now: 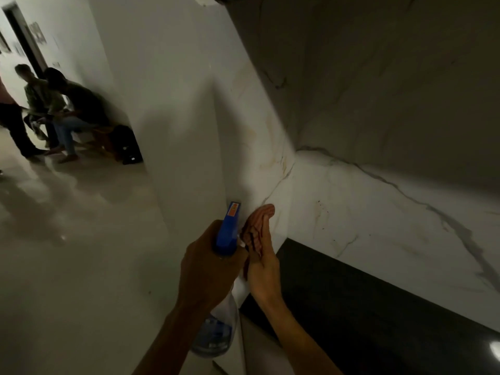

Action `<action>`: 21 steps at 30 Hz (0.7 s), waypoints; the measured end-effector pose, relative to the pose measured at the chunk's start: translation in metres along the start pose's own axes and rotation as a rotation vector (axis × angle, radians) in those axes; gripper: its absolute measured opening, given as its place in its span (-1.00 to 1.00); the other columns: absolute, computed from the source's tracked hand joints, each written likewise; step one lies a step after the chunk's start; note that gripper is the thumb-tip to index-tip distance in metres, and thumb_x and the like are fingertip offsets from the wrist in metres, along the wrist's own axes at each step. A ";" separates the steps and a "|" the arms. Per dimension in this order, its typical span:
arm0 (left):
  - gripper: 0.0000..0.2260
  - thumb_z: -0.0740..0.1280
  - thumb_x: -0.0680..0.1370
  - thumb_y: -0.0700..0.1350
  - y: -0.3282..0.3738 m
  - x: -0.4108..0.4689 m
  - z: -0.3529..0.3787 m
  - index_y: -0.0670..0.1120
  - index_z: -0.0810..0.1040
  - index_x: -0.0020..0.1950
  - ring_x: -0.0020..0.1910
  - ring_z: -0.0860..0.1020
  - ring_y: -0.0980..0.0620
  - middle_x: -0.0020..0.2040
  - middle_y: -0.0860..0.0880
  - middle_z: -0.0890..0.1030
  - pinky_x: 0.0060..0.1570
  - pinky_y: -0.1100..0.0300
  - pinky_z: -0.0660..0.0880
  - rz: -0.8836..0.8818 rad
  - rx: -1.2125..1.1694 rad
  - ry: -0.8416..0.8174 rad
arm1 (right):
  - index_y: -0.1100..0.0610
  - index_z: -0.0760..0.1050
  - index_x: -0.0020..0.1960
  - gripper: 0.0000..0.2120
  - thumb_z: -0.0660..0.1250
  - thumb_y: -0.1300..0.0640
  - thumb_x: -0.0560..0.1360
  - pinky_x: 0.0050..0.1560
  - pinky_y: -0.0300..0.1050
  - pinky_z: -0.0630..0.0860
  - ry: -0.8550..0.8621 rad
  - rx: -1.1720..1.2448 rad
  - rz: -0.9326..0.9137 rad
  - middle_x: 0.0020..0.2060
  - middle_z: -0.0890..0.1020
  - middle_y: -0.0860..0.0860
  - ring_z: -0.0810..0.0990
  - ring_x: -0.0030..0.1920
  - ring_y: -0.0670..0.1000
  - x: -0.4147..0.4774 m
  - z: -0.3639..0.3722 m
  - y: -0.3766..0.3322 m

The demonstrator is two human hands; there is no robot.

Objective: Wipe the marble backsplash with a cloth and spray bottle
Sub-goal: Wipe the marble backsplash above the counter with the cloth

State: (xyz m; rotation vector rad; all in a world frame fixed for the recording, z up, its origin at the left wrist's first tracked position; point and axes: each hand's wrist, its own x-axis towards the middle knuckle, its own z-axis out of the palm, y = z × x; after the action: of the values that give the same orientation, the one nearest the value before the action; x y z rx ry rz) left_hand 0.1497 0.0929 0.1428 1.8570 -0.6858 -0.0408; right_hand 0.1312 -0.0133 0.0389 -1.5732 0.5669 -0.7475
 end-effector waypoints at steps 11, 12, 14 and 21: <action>-0.80 0.41 0.40 -0.28 -0.011 -0.003 -0.012 0.02 0.53 -0.16 -0.41 0.60 -0.09 -0.28 -0.05 0.63 -0.31 0.03 0.60 -0.050 -0.028 0.005 | -0.01 0.02 0.55 -0.51 0.04 -0.02 0.66 0.48 0.16 0.17 0.152 0.173 0.075 0.47 0.29 0.04 0.29 0.44 0.05 0.065 -0.001 -0.020; -0.84 0.42 0.38 -0.23 -0.012 -0.004 -0.012 0.02 0.54 -0.16 -0.39 0.60 -0.15 -0.28 -0.09 0.63 -0.28 -0.06 0.61 -0.046 -0.020 0.006 | -0.01 0.05 0.54 -0.53 0.03 0.00 0.67 0.47 0.18 0.19 0.177 0.155 0.120 0.45 0.34 0.06 0.32 0.42 0.08 0.067 -0.004 -0.013; -0.86 0.41 0.35 -0.18 -0.015 -0.004 -0.012 0.01 0.54 -0.16 -0.38 0.59 -0.19 -0.27 -0.11 0.64 -0.24 -0.14 0.61 -0.037 0.004 0.000 | -0.01 0.07 0.54 -0.53 0.02 -0.03 0.66 0.46 0.19 0.18 0.174 0.109 0.238 0.43 0.36 0.07 0.32 0.42 0.12 0.058 -0.003 0.007; -0.82 0.40 0.38 -0.31 -0.022 -0.005 -0.005 -0.05 0.54 -0.13 -0.38 0.59 -0.14 -0.25 -0.08 0.64 -0.26 -0.15 0.60 -0.071 0.023 -0.034 | 0.01 0.41 0.30 -0.72 0.12 0.01 0.63 0.33 0.03 0.40 0.181 0.412 0.450 0.28 0.50 0.11 0.50 0.24 0.11 0.007 0.026 0.027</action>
State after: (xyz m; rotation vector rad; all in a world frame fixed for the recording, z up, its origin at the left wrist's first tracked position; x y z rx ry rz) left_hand 0.1571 0.1048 0.1240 1.9065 -0.6465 -0.1112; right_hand 0.1563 -0.0044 0.0123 -0.9570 0.8090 -0.6147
